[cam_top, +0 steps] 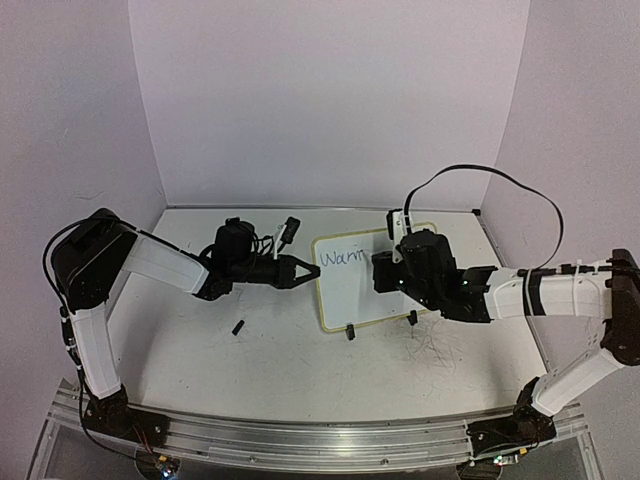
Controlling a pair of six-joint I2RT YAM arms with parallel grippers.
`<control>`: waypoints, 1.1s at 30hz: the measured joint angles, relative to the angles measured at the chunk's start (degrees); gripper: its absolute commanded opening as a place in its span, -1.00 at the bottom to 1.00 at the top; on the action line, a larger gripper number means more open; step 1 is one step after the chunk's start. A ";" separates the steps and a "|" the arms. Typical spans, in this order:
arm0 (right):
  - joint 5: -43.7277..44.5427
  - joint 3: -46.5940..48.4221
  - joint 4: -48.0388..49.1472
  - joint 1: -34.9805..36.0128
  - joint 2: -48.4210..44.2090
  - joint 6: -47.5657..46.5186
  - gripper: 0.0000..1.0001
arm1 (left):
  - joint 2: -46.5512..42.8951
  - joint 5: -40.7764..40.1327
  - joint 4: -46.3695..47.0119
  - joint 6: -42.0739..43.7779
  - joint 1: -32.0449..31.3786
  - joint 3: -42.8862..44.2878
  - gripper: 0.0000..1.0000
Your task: Write a sentence on the whiteboard
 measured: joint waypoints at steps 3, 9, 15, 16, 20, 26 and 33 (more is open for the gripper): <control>-0.02 -0.02 -0.08 0.00 0.00 0.28 -1.00 | 0.00 0.00 0.00 0.02 0.00 0.00 -1.00; -0.26 -1.00 -0.29 -0.08 -0.58 0.99 -1.00 | -0.05 -0.01 -0.15 0.05 0.00 0.00 -1.00; -0.86 -2.45 -0.46 -0.11 -1.06 1.74 -1.00 | -0.11 -0.11 -0.46 0.06 0.00 0.00 -1.00; -0.96 -2.62 -0.47 -0.11 -1.15 1.80 -1.00 | -0.11 -0.11 -0.46 0.06 0.00 0.00 -1.00; -1.14 -2.84 -0.50 -0.11 -1.25 1.96 -1.00 | -0.11 -0.13 -0.46 0.06 -0.02 0.00 -1.00; -1.11 -2.54 -0.75 -0.11 -1.39 1.72 -1.00 | -0.13 -0.10 -0.46 0.08 -0.04 0.01 -1.00; -0.72 -1.95 -1.76 -0.77 -4.45 1.24 -1.00 | -0.42 -0.09 -0.88 0.56 -0.14 0.00 -1.00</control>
